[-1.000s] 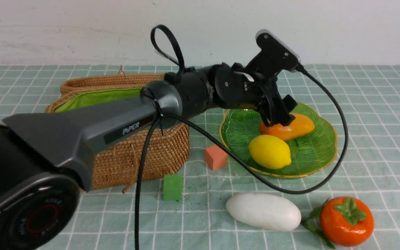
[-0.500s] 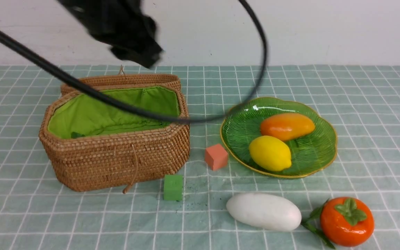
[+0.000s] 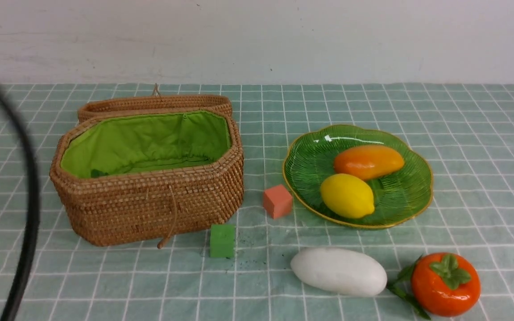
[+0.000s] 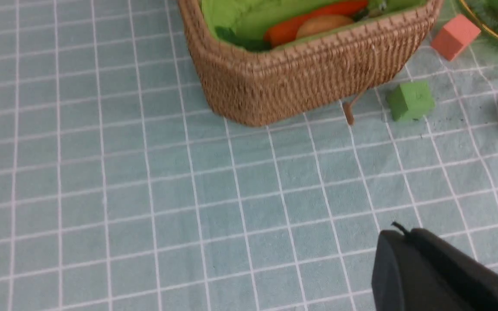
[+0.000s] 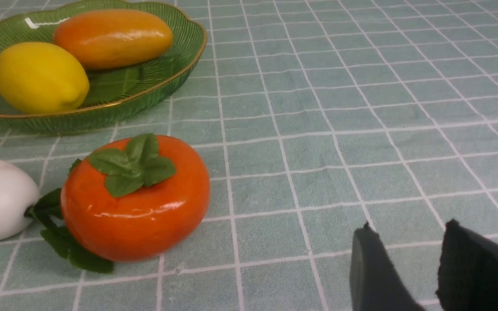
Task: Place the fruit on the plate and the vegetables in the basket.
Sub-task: Grab a tomato with your right arm and place it on the plate on the right.
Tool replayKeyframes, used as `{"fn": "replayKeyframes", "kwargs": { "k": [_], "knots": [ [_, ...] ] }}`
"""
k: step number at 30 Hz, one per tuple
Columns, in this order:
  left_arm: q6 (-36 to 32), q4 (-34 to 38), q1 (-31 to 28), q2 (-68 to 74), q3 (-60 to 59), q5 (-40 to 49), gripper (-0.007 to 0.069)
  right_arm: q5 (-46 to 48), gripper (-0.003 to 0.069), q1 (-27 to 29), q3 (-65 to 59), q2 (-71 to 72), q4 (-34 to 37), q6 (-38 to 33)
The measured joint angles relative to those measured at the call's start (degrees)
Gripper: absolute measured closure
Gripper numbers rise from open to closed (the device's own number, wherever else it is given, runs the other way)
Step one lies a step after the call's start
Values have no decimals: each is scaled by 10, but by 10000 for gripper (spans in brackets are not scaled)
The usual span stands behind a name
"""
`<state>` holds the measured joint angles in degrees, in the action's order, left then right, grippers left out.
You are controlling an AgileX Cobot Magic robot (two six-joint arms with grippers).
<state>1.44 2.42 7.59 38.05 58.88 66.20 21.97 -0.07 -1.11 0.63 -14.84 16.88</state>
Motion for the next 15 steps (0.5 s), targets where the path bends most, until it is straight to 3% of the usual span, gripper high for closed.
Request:
{"fn": "replayKeyframes", "kwargs": {
  "k": [8,15],
  "knots": [
    [13,39,0,-307,-308,-245,638,0,417,0,0,0,0,0],
    [13,69,0,-388,-390,-358,638,0,417,0,0,0,0,0]
  ]
}}
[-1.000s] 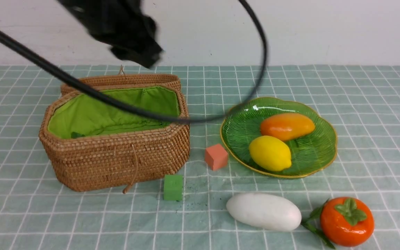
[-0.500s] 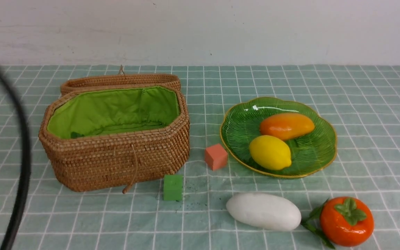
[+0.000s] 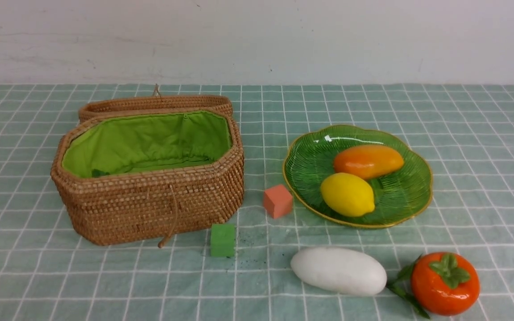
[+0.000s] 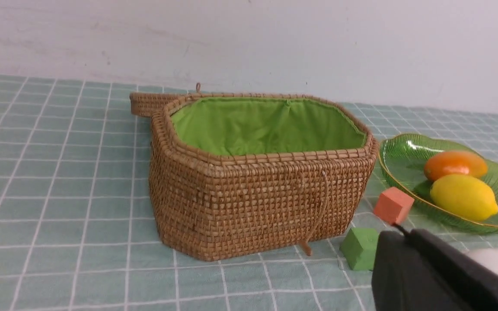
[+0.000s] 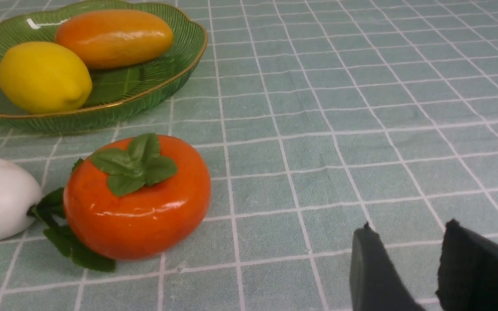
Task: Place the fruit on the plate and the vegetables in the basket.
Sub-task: Grab a tomato with your right arm and place it on the plate on the right.
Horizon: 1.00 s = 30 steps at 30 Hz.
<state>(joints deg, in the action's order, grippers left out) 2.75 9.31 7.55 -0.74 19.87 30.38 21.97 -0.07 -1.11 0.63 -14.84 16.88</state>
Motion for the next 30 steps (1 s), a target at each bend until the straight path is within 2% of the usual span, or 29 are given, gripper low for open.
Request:
{"fn": "replayKeyframes", "kwargs": {
  "k": [20,23,26,30],
  "knots": [
    [0,1,0,-1,-8,1,638,0,417,0,0,0,0,0],
    [0,-22,0,-1,-24,-6,638,0,417,0,0,0,0,0],
    [0,-97,0,-1,-92,-31,638,0,417,0,0,0,0,0],
    [0,-97,0,-1,-174,-43,637,0,417,0,0,0,0,0]
  ]
}}
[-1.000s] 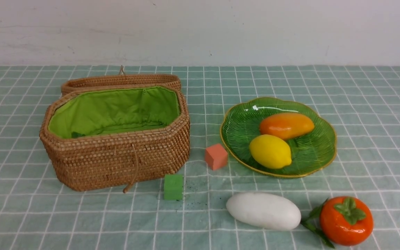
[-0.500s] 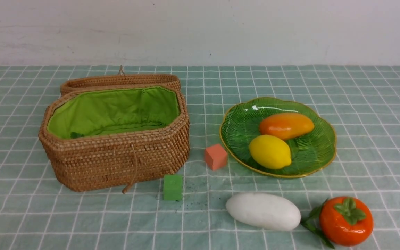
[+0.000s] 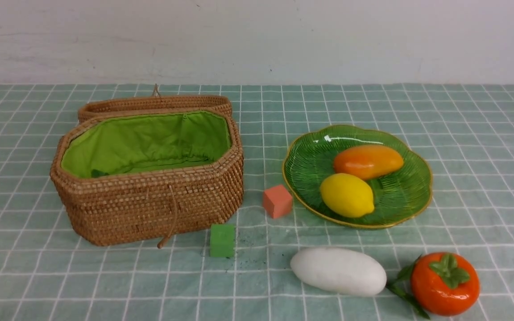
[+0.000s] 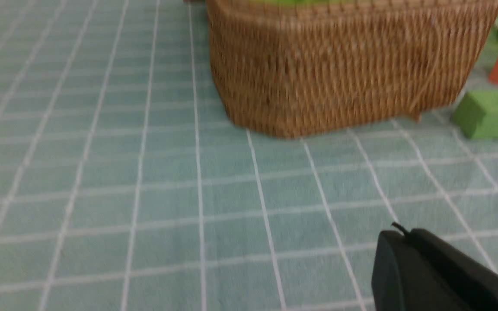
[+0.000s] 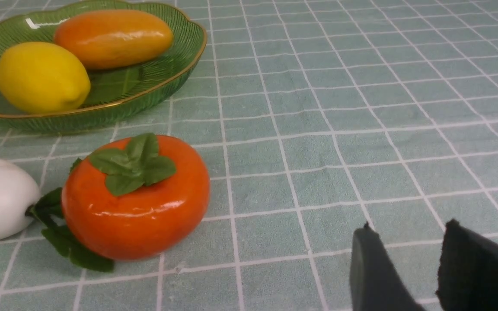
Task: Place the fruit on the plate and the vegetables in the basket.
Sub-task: Grab a tomato with your right arm and place it on the plate on the right.
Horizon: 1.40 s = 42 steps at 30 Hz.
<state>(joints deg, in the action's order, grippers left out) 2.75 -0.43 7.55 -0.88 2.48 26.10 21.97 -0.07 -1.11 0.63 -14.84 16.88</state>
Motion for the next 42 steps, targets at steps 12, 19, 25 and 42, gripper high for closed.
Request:
{"fn": "replayKeyframes", "kwargs": {
  "k": [12,19,25,42],
  "knots": [
    [-11,31,0,0,-38,-16,631,0,417,0,0,0,0,0],
    [-13,31,-1,0,-38,-20,627,0,417,0,0,0,0,0],
    [-13,32,-2,0,-38,-21,620,0,417,0,0,0,0,0],
    [-13,32,-2,0,-38,-21,609,0,417,0,0,0,0,0]
  ]
}}
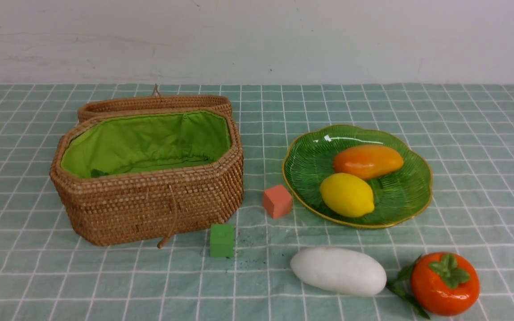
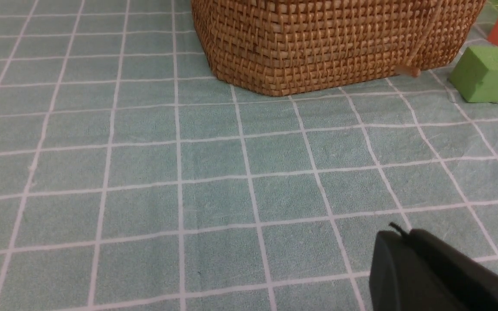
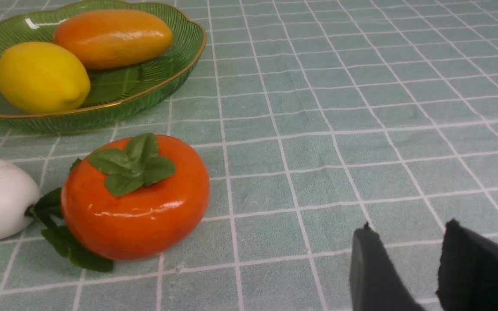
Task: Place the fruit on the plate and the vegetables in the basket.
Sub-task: Grab a tomato with your right arm and place it on the plate on the right.
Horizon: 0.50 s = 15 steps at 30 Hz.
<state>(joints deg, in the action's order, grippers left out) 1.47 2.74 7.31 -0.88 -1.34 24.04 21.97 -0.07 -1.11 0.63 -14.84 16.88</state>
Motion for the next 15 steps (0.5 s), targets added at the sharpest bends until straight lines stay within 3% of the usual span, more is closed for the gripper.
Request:
{"fn": "replayKeyframes", "kwargs": {
  "k": [10,15],
  "knots": [
    [0,0,0,0,0,0,607,-4,417,0,0,0,-4,0],
    [0,0,0,0,0,0,607,-97,417,0,-4,0,-3,0]
  ]
}}
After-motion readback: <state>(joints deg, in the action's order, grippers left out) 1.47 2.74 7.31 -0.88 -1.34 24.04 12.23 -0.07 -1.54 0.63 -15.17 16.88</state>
